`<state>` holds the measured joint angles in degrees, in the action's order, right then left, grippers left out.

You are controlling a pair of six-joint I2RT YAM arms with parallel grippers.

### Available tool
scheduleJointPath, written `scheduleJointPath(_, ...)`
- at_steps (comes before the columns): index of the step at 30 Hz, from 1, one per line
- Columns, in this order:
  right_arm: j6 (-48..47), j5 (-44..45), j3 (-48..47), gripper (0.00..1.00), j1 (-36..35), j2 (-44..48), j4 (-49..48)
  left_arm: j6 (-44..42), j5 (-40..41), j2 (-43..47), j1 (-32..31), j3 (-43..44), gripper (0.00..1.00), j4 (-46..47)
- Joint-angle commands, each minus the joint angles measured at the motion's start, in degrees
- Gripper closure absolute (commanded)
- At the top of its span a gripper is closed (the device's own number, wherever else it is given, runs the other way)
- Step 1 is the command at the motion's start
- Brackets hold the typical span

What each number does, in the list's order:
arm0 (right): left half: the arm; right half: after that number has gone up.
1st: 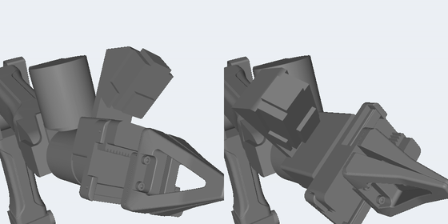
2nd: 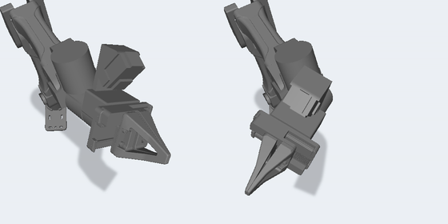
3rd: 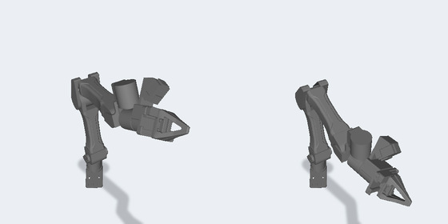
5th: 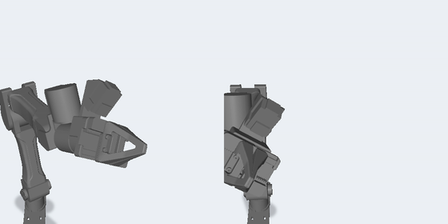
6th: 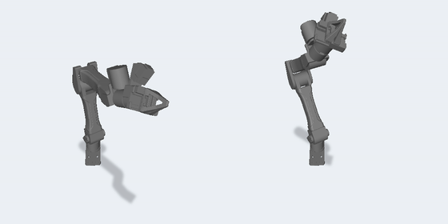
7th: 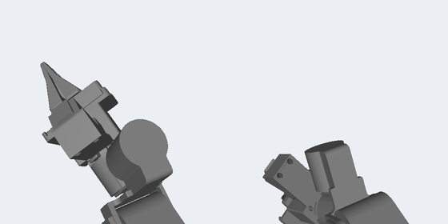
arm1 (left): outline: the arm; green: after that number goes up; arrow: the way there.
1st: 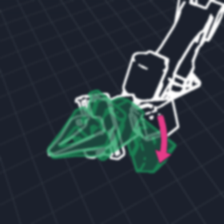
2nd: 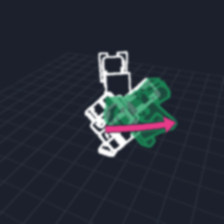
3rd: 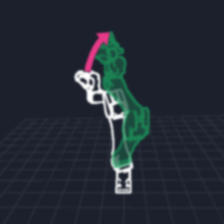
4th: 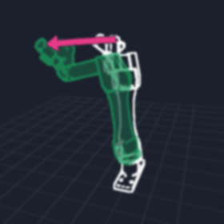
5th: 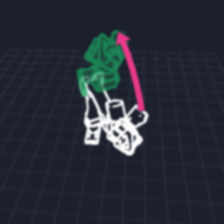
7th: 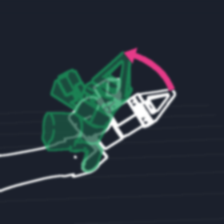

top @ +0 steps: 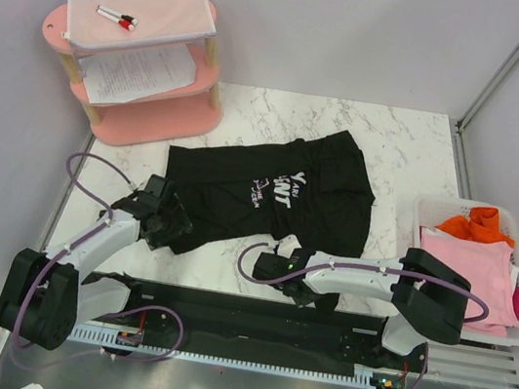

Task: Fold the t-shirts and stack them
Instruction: Grap the side of the flattened tshirt closest away from the robot with both arms, then fold the other side of the tshirt into a rectangle

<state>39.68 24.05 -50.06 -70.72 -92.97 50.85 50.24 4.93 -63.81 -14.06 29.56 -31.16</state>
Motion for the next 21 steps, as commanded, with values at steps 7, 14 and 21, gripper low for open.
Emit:
scheduleJointPath(7,-0.1,2.4,-2.7,1.0,0.0,-0.1,0.6,-1.9,-0.2,1.0,0.4,-1.4,0.98,-0.5)
scheduleJointPath(14,1.5,8.5,-5.4,1.0,0.5,4.4,5.0,-1.9,0.7,7.5,0.4,1.6,0.98,-4.8)
scheduleJointPath(21,-0.8,17.0,-10.7,1.0,6.7,7.4,5.3,-3.5,1.4,6.4,0.4,7.6,0.98,-6.7)
